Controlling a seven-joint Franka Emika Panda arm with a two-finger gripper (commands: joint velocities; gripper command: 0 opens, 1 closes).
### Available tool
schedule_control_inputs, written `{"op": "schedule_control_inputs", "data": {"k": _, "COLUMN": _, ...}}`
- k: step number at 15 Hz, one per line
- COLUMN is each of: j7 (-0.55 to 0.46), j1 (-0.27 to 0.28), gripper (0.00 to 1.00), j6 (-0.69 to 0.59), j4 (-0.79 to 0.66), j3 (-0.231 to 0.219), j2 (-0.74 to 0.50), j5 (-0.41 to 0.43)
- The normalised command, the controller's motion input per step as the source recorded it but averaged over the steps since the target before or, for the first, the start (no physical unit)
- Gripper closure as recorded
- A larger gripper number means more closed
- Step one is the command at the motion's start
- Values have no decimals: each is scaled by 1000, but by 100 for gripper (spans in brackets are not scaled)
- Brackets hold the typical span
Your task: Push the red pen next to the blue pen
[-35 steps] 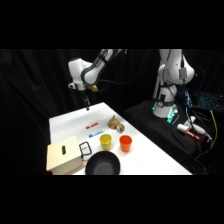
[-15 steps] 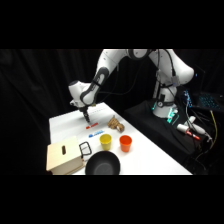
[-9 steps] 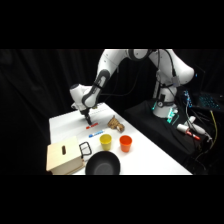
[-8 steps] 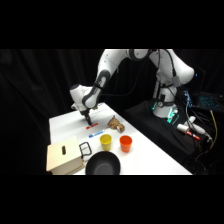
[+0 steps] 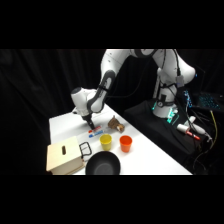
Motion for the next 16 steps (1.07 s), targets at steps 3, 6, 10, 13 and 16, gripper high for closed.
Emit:
{"op": "schedule_control_inputs", "data": {"k": 3, "j7": 171, "j1": 181, "gripper": 0, "j6": 157, "j4": -353, "j3": 12, "j2": -260, "j5": -172}}
{"op": "schedule_control_inputs", "data": {"k": 6, "j7": 128, "j1": 56, "gripper": 0, "j6": -43, "j4": -268, "j3": 71, "j2": -289, "j5": -47}}
{"op": "schedule_control_inputs", "data": {"k": 10, "j7": 200, "j1": 65, "gripper": 0, "j6": -144, "j4": -312, "j3": -29, "j2": -473, "j5": -58}}
{"op": "schedule_control_inputs", "data": {"k": 13, "j7": 215, "j1": 77, "gripper": 0, "j6": -251, "j4": -408, "j3": -68, "j2": -669, "j5": -76}}
{"op": "schedule_control_inputs", "data": {"k": 16, "j7": 204, "j1": 97, "gripper": 0, "j6": -307, "j4": -420, "j3": -59, "j2": -729, "j5": -103}}
